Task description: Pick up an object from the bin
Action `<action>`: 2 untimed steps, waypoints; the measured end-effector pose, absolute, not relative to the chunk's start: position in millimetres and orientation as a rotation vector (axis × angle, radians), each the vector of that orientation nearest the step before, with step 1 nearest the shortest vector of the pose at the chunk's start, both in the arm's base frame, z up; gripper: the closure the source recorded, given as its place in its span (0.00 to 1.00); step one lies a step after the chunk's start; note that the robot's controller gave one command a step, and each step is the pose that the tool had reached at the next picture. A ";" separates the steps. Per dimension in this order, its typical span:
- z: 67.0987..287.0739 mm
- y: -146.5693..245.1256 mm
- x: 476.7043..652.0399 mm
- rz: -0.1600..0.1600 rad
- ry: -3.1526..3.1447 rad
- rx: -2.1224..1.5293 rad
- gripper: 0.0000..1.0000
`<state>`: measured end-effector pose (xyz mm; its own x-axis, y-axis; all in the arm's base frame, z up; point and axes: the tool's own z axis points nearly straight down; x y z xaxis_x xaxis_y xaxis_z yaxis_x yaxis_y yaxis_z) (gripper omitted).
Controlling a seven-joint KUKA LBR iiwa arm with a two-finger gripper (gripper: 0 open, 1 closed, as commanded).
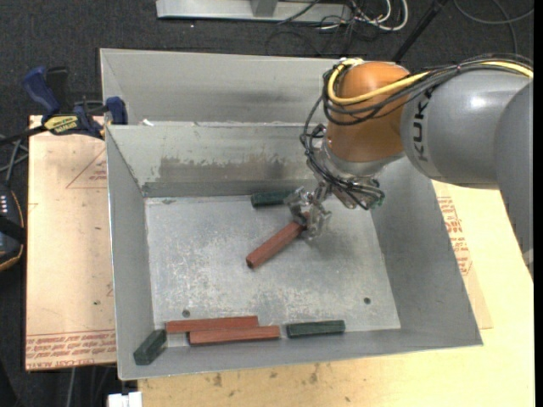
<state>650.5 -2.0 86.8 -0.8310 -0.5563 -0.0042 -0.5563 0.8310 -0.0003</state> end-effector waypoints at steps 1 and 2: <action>86.7 -2.0 650.4 0.002 3.002 -0.912 1.00; 136.0 0.8 635.5 0.006 2.985 -0.993 1.00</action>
Offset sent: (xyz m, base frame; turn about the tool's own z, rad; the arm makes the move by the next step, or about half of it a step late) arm -0.0318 0.0051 0.1317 -0.1303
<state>635.5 0.8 136.0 -0.8006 -0.5992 0.0028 -0.5992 0.8006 0.0048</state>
